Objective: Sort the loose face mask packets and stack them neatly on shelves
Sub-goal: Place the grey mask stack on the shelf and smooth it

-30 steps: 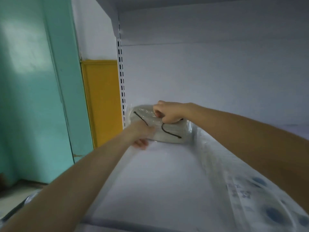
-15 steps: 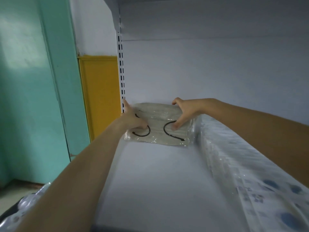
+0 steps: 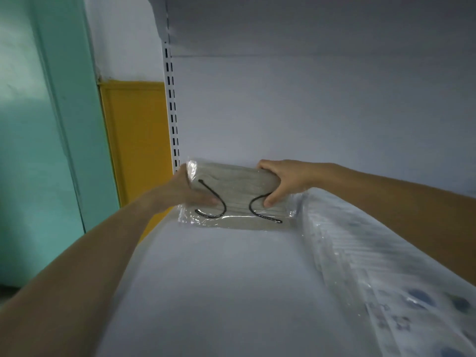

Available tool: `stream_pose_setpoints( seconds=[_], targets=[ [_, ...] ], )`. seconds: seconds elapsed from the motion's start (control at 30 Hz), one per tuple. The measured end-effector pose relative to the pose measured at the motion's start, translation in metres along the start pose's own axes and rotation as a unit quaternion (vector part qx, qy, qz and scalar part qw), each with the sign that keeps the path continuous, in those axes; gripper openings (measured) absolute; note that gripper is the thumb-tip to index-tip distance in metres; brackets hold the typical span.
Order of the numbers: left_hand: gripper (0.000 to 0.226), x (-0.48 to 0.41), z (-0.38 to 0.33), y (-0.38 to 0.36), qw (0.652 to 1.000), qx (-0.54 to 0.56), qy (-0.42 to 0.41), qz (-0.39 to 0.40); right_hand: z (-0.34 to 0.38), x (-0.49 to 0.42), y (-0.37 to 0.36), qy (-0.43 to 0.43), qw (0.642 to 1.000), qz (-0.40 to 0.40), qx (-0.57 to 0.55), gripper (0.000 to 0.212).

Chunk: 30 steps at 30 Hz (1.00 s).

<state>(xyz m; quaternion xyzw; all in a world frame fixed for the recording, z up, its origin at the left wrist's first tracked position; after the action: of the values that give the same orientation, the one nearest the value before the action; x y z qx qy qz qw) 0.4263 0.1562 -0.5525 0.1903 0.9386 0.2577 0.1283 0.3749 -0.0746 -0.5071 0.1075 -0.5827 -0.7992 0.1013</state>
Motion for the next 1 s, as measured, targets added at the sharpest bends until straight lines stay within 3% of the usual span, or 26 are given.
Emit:
stream_pose_setpoints(
  seconds=[0.13,0.27,0.33,0.43,0.5,0.57,0.67,0.83,0.93,1.0],
  targets=[
    [0.100,0.000,-0.004,-0.001,0.998,0.040,-0.037,0.044,0.000,0.005,0.001,0.011,1.000,-0.012,-0.014,0.055],
    [0.072,0.008,-0.007,-0.004,0.995,0.058,-0.066,0.054,0.000,0.006,0.007,-0.038,0.997,0.061,-0.011,0.073],
    [0.079,0.008,-0.008,-0.005,0.995,0.070,-0.068,0.022,-0.003,0.006,0.010,-0.060,0.996,0.066,0.001,0.082],
    [0.087,0.007,-0.011,0.001,0.992,0.103,-0.062,-0.045,-0.002,0.008,0.018,-0.045,0.999,0.011,0.000,0.085],
    [0.087,0.007,-0.011,0.008,0.982,0.162,-0.057,-0.080,-0.001,0.009,0.029,-0.037,0.999,-0.022,-0.019,0.099],
    [0.088,0.009,-0.009,0.007,0.980,0.186,-0.048,-0.054,-0.003,0.008,0.035,-0.054,0.998,-0.023,-0.025,0.110],
    [0.095,0.011,0.000,-0.008,0.990,0.140,-0.001,0.029,-0.008,0.006,0.026,-0.079,0.997,0.014,0.013,0.098],
    [0.137,0.007,0.008,-0.009,0.987,0.155,0.034,0.016,-0.006,0.006,0.020,-0.083,0.996,0.016,0.004,0.089],
    [0.117,0.006,0.009,-0.008,0.988,0.152,0.025,0.003,0.006,0.007,0.016,-0.069,0.990,0.013,0.125,0.096],
    [0.117,0.005,0.008,-0.007,0.990,0.135,0.016,-0.023,0.024,0.006,0.013,-0.031,0.987,-0.025,0.152,0.089]
  ],
)
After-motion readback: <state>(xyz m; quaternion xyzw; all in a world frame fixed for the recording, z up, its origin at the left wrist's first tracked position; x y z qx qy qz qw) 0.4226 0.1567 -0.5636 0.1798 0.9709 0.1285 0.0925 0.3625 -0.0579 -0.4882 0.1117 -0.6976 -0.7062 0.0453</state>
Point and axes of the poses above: each hand's wrist, its own x-axis away from the middle knuckle, its own y-axis out of the back of the hand, z = x × y, the point moved 4 cm from there along -x, towards the middle knuckle, and after that the axes turned 5 degrees about -x, right-handed, at the moved point
